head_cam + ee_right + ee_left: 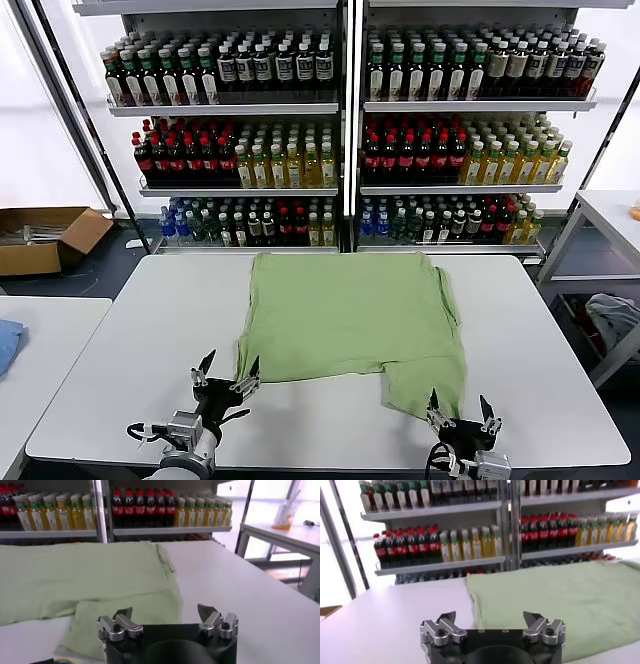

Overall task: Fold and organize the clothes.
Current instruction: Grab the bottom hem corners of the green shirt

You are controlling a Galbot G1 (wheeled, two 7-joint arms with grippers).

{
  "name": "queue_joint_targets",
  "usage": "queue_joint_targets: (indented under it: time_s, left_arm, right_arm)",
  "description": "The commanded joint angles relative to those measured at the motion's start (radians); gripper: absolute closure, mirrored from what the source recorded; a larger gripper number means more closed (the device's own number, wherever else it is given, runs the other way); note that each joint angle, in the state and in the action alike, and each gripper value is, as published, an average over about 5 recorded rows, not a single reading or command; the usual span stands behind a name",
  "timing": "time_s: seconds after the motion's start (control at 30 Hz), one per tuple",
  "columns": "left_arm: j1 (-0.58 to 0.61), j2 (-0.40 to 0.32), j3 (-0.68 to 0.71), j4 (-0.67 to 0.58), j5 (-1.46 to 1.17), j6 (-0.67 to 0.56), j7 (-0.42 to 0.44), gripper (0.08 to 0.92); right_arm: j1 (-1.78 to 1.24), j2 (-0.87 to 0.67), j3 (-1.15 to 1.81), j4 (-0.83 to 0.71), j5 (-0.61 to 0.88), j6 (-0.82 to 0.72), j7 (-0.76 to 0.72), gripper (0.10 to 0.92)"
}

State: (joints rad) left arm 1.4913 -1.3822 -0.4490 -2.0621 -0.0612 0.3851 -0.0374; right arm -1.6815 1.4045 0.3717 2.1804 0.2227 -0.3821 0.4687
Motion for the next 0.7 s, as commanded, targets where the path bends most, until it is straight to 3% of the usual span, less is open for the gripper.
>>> queue_joint_targets:
  time_s: [0.03, 0.7]
  left_arm:
    - [-0.008, 0.006, 0.002, 0.017, 0.003, 0.052, -0.002, 0.177]
    - [-0.044, 0.008, 0.025, 0.086, -0.038, 0.08, -0.008, 0.185]
  right_arm:
    - [-0.001, 0.016, -0.016, -0.009, 0.014, -0.009, 0.02, 0.203]
    - [0.014, 0.027, -0.01, -0.057, 0.041, -0.004, 0.038, 0.217]
